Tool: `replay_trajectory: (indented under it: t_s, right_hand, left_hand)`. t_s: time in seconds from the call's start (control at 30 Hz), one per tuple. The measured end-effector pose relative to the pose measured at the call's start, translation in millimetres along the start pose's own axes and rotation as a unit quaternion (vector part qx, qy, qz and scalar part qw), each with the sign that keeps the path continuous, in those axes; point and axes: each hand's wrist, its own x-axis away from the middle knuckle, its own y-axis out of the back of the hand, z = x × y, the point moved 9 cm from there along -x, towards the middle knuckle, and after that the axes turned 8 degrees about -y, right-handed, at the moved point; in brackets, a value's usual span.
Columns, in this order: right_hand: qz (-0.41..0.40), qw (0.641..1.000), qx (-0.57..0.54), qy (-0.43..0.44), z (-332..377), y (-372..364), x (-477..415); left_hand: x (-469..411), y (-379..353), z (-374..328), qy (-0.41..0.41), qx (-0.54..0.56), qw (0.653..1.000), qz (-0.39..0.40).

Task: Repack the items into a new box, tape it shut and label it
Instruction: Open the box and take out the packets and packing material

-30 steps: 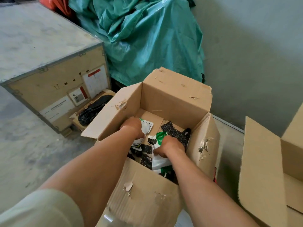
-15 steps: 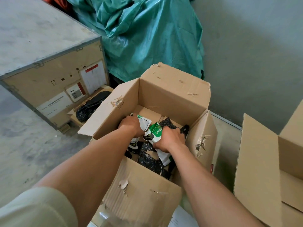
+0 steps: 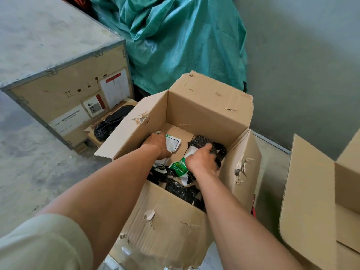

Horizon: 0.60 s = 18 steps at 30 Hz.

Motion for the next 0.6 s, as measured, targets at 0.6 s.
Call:
replay_trajectory:
  t_s: [0.6]
  right_hand:
    - [0.078, 0.993, 0.090, -0.004, -8.3, 34.9, 26.7]
  left_hand:
    - [10.7, 19.2, -19.2, -0.019, -0.008, 1.000, -0.012]
